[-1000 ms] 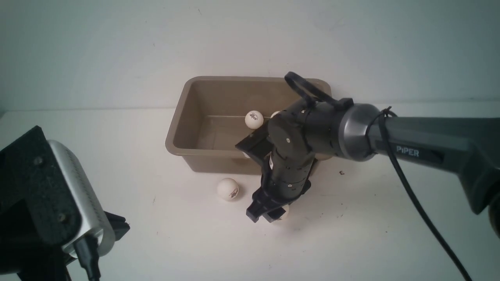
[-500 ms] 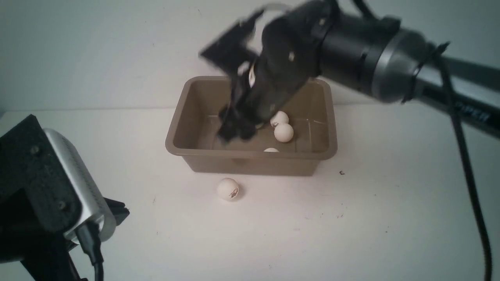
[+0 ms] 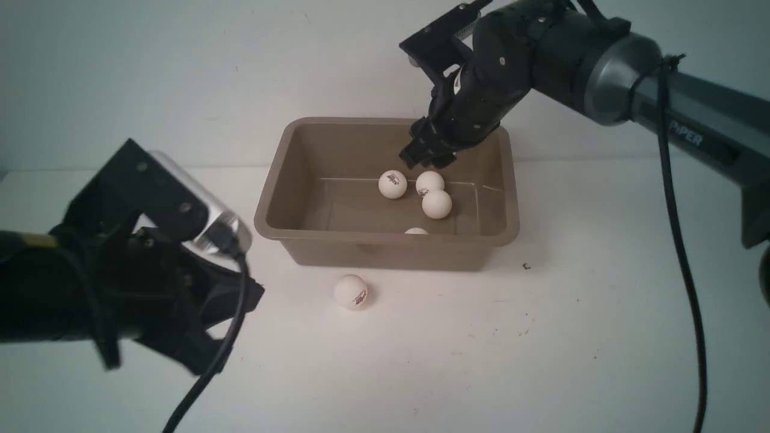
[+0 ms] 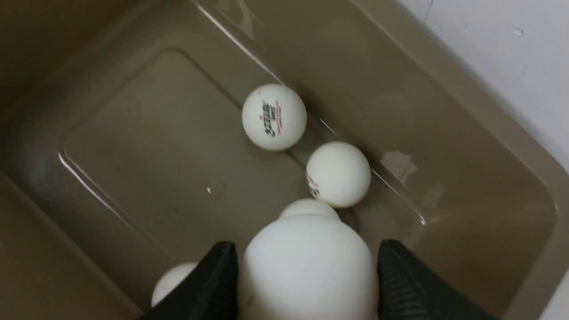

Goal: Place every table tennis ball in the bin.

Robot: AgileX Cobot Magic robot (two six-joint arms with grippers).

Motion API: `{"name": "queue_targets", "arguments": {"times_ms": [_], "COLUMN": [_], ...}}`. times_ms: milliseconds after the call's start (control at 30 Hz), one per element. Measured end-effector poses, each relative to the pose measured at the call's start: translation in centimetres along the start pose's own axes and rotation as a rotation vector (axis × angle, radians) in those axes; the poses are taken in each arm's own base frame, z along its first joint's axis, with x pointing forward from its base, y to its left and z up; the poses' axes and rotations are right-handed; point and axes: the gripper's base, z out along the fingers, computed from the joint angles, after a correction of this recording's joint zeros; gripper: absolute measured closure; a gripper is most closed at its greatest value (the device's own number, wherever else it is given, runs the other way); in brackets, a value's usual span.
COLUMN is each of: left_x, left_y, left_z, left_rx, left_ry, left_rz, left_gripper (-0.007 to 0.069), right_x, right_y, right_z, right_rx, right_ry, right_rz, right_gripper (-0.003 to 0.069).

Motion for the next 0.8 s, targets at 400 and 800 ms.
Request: {"name": "queue_targets", "arguments": {"times_ms": [400,800], "left_x": [1.3,2.6], "left_y": [3.5,5.6], "left_z": [7.2,12.9], "left_rx": [-0.017,0.004], "left_ry": [0.057,-0.04], "left_rz": [-0.11,-0.237], "left_gripper": [0.0226,0.0101], "right_x": [-0.4,-0.4], "right_y": [-0.1,-0.1], "right_z": [0.3,0.3], "right_rx": [-0.029,-0.031], "right_ry": [-0.058,-0.058], "right_rz": [0.043,0.045], "right_gripper": [0.0209,0.02]}}
